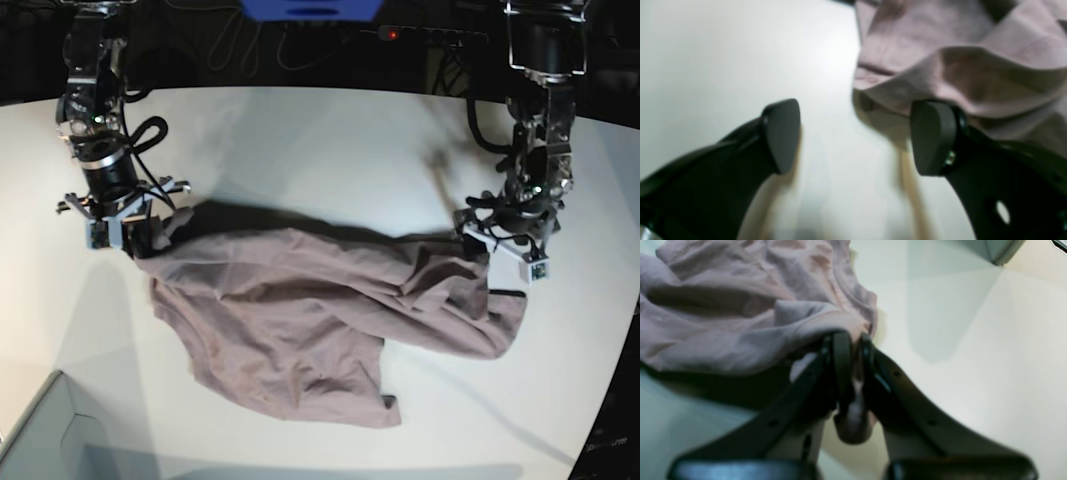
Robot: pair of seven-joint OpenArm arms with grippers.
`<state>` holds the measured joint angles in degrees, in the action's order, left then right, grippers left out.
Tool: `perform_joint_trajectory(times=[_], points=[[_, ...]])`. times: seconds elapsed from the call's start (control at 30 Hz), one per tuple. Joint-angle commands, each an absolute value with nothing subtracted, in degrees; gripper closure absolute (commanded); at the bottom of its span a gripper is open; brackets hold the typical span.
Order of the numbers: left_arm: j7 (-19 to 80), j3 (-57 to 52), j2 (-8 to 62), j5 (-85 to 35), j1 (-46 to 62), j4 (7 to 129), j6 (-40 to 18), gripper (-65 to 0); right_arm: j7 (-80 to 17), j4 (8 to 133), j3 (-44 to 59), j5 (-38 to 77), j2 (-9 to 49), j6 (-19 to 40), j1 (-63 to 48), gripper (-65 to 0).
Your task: Layout the t-shirt on the table in an organized manner, then fold the t-shirt properly
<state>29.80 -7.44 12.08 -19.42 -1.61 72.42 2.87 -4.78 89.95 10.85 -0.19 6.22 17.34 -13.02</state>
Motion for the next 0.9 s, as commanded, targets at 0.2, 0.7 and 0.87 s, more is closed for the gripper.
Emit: perform_joint_trajectory(times=[0.2, 0.7, 0.87], points=[[28.0, -7.3, 12.1, -19.4, -7.6, 66.6, 2.7, -49.6, -2.9, 87.4, 11.1, 0.0, 6.8, 17.9, -12.3, 0.0], [28.0, -7.3, 11.0, -19.8, -8.1, 66.6, 2.6, -15.7, -2.9, 87.1, 11.1, 0.0, 6.8, 17.9, -10.2, 0.0], [28.0, -7.6, 11.2, -19.9, -8.1, 66.6, 2.6, 0.0, -2.9, 86.1, 11.1, 0.0, 6.9, 17.9, -10.1, 0.0]])
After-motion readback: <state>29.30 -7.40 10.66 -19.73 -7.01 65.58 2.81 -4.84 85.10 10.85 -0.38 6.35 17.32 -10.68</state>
